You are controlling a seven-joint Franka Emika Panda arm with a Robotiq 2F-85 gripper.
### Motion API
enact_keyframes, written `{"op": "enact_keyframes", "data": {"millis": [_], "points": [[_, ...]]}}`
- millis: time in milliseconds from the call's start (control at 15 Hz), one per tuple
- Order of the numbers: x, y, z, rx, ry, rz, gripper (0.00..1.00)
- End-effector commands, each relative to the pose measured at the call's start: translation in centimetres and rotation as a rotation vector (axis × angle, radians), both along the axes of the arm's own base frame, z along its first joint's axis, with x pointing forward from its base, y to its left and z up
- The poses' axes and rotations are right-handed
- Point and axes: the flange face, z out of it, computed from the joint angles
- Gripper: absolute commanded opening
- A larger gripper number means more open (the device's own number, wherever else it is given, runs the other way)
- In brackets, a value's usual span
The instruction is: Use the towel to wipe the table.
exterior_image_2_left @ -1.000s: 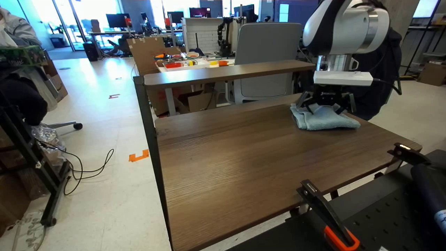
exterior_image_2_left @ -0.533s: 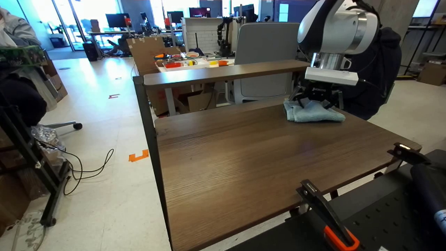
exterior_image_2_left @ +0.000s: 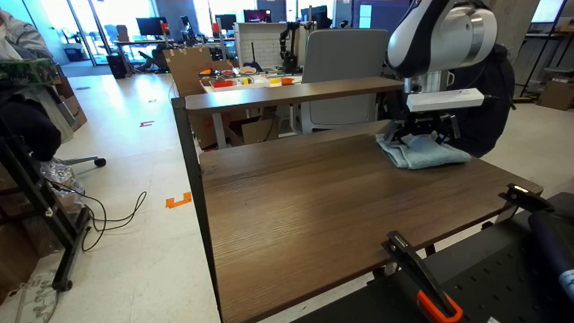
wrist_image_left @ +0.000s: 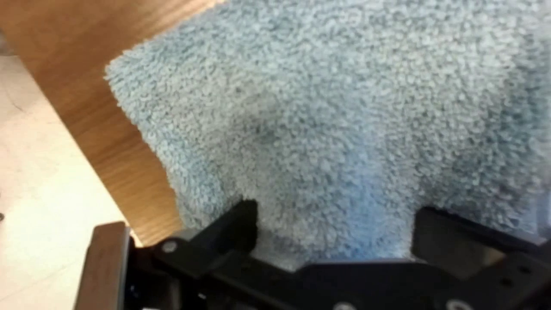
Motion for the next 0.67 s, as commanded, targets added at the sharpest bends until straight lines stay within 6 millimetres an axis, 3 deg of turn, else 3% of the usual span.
{"op": "enact_keyframes", "data": {"millis": [0, 200, 333, 600], "points": [[-5.6, -1.1, -0.5, -0.053, 0.105, 0.121, 1.00], [-8.6, -1.0, -0.5, -0.076, 0.149, 0.236, 1.00], [-9.9, 0.8, -1.2, -0.085, 0.185, 0.340, 1.00], [-11.0, 7.8, -2.3, -0.104, 0.186, 0.533, 1.00]]}}
